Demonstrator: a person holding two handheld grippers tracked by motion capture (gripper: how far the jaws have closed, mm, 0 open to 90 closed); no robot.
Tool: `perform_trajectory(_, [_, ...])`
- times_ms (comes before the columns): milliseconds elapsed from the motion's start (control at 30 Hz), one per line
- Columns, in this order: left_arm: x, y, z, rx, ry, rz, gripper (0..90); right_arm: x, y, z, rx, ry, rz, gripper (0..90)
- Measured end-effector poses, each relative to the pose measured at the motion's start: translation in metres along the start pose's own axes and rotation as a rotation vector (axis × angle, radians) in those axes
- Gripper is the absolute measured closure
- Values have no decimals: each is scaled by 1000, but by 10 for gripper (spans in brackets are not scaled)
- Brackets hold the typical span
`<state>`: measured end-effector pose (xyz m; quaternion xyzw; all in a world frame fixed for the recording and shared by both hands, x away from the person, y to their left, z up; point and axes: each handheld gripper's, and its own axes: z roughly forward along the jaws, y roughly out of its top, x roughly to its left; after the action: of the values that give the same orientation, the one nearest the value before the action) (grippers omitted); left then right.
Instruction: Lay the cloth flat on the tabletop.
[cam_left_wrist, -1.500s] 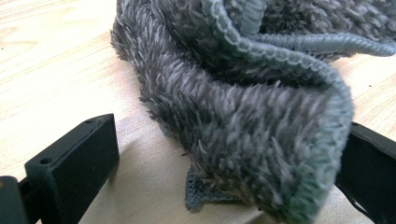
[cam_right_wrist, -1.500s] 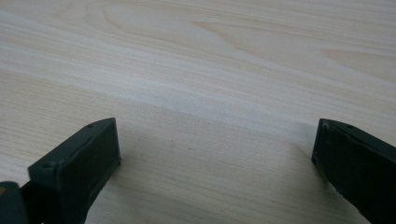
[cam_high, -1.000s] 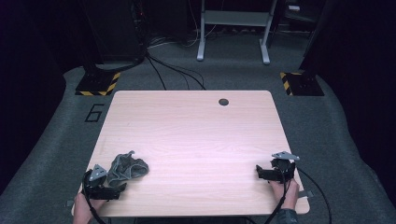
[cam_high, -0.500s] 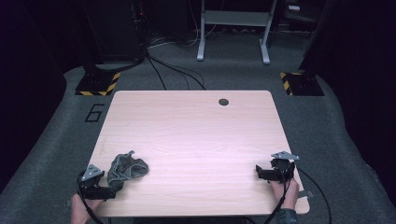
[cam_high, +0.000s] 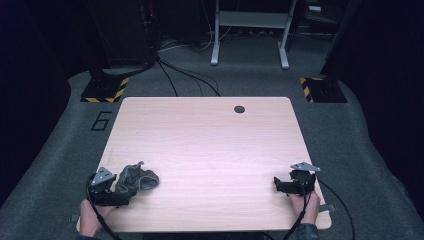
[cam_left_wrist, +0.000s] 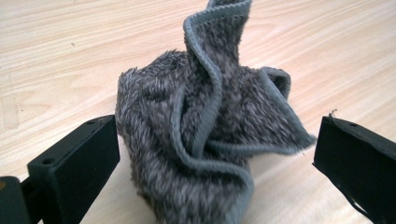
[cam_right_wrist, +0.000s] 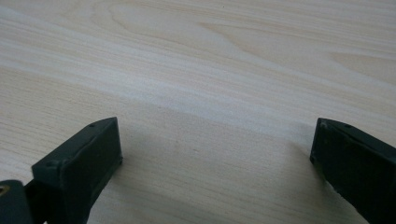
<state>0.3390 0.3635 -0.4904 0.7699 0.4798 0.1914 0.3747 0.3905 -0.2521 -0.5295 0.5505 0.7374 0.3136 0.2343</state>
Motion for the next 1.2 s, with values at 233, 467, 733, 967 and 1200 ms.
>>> perform_trajectory(233, [6,-5,15,12,-7,-45,147,0,0,0,-2,1,0,16])
perform_trajectory(467, [5,-12,18,5,20,-34,327,0,0,0,-2,0,1,16])
perform_trajectory(733, [-7,-18,20,-7,83,15,566,0,0,0,-2,0,2,18])
perform_trajectory(967, [-7,-14,17,-33,85,4,680,0,0,0,-3,0,1,19])
perform_trajectory(1200, [-14,-1,9,-62,73,24,678,0,0,0,-7,0,2,22])
